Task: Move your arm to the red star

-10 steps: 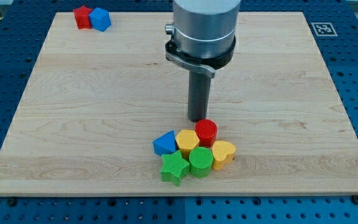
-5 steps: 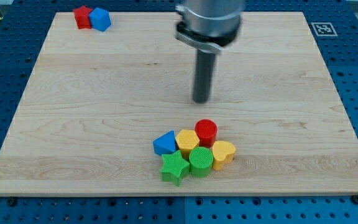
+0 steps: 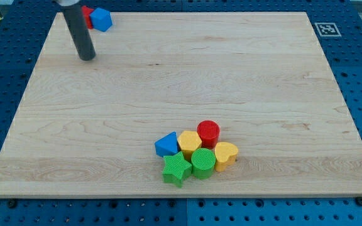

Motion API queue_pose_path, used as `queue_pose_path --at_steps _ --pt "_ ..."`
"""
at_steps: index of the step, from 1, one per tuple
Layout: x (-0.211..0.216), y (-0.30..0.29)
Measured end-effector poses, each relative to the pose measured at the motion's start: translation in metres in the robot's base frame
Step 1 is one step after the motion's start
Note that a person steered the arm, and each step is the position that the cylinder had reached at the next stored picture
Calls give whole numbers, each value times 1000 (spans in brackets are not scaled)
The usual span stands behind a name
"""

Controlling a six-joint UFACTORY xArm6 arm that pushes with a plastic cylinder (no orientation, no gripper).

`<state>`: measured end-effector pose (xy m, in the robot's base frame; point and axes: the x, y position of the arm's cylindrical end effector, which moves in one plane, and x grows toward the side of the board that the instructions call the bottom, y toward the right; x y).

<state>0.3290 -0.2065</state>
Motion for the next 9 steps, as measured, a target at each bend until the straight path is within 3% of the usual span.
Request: queue_pose_path --at_steps 6,7,9 --pt "-38 -98" --pt "-87 -92" --pt "-138 -90"
